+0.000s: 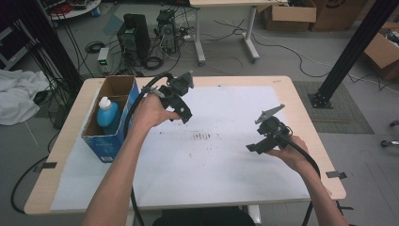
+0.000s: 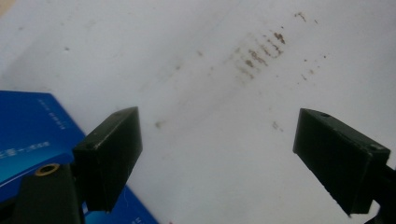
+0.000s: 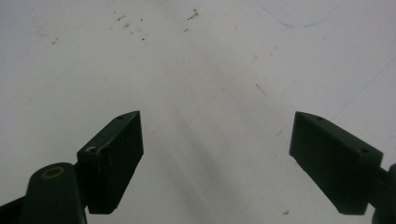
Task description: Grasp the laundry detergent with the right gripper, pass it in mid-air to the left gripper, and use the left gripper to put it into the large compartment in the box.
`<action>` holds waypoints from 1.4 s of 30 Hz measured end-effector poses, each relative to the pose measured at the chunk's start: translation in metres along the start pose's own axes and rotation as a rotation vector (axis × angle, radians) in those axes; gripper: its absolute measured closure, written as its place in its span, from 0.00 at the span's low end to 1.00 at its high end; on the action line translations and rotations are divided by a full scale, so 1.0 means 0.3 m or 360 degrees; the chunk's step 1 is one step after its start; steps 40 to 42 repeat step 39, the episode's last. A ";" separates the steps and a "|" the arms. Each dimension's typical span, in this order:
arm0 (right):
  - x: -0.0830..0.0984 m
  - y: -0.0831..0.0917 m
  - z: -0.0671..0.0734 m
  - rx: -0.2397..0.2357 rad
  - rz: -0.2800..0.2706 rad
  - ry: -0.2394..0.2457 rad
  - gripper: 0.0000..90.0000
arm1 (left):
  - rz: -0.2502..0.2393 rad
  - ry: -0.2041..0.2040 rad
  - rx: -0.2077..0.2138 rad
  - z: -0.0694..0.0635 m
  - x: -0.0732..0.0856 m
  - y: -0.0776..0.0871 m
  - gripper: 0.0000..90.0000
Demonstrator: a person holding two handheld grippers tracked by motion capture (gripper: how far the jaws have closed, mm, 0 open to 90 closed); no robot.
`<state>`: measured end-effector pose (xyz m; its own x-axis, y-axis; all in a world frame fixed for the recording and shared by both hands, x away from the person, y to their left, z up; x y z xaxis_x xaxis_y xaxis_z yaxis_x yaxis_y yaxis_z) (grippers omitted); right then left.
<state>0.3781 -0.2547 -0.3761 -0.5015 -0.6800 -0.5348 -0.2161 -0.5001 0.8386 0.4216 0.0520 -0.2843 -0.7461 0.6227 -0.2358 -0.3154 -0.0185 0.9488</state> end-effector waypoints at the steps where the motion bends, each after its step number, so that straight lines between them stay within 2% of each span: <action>1: 0.001 0.003 -0.001 0.0002 0.0000 -0.0005 0.19 | 0.0006 -0.0010 -0.0001 -0.007 -0.001 -0.011 0.18; 6: 0.004 0.011 -0.010 0.0010 0.0000 -0.0020 0.19 | 0.0023 -0.0034 0.0028 -0.028 -0.006 -0.052 0.18; 8: 0.005 0.012 -0.013 0.0014 0.0001 -0.0022 0.19 | 0.0036 -0.0038 0.0001 -0.033 -0.006 -0.063 0.18; 12: 0.003 0.012 -0.016 0.0019 0.0001 -0.0029 0.19 | 0.0036 -0.0046 0.0030 -0.033 -0.001 -0.076 0.18; 42: -0.022 0.006 -0.012 0.0031 0.0010 -0.0037 0.20 | 0.0021 -0.0035 0.0048 -0.031 0.027 -0.110 0.18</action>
Point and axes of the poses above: each handheld gripper's, and its own axes: y roughly backward along the jaws, x roughly out of its underside, z roughly to its left, the point moved 1 cm from there along -y, roughly forward along the jaws, and after that the axes turned 8 degrees about -x, right-handed, at the moved point
